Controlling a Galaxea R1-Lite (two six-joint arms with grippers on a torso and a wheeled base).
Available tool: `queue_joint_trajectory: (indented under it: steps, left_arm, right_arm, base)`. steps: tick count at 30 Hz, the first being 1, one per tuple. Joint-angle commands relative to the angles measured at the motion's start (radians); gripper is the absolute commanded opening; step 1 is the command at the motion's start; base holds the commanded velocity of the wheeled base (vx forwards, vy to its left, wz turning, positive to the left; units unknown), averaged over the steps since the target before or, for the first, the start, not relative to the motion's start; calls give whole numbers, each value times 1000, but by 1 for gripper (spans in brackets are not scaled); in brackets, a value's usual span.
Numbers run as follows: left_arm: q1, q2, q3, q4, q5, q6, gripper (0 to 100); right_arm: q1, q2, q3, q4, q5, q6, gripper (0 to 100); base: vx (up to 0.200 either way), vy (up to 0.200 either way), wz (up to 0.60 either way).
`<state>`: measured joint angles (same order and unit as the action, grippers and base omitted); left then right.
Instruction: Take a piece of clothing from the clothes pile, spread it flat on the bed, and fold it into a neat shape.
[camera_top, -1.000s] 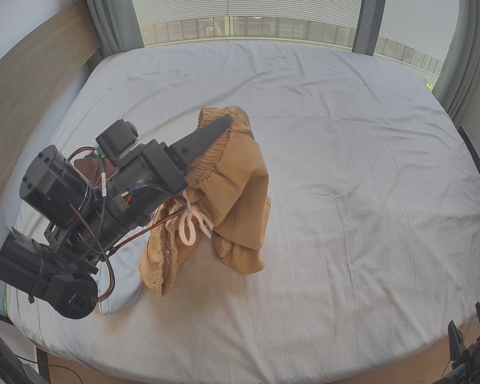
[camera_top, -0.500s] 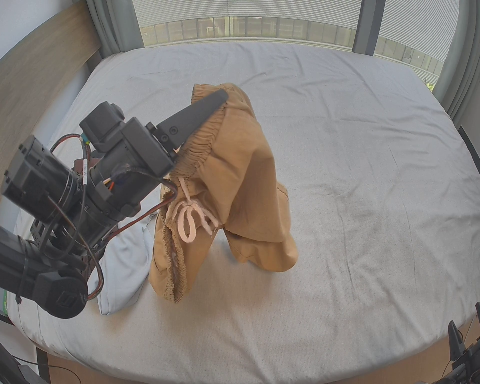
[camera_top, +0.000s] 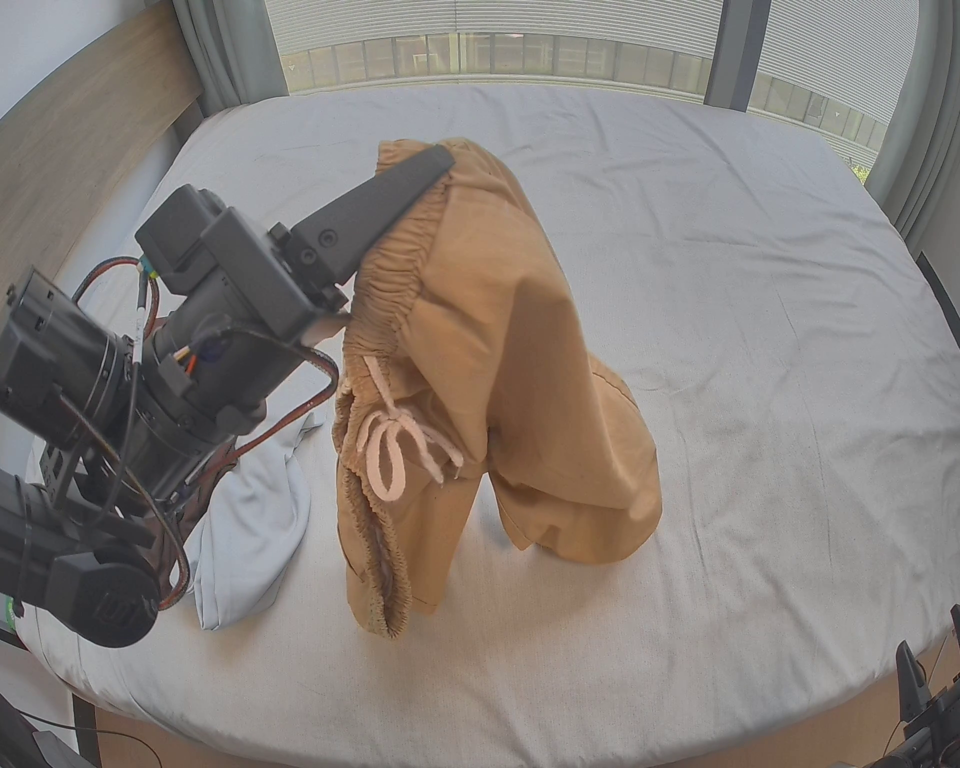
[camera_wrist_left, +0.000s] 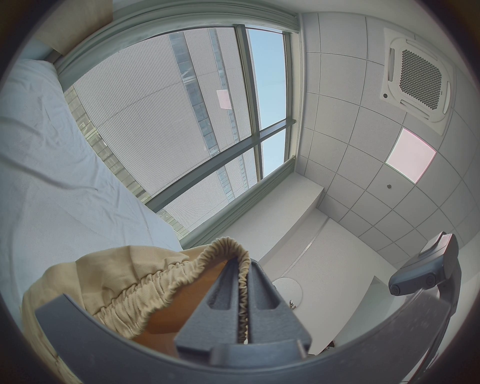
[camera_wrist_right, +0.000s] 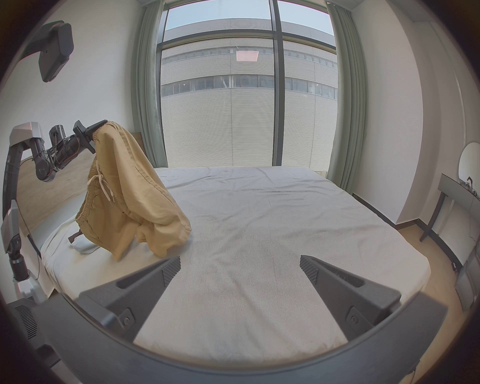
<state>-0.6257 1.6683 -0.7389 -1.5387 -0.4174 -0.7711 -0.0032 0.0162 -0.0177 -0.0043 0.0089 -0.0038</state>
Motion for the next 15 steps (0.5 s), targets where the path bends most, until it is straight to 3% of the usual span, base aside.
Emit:
queue_joint_trajectory:
  steps: [1,15]
  left_arm:
    - [8,19,26,0,3,3,0]
    - [26,42,15,-1,5,58,0]
  right_arm:
    - [0,-16,18,0,0,-1,100]
    - [0,-16,18,0,0,-4,100]
  base:
    - [0,0,0]
    - [0,0,0]
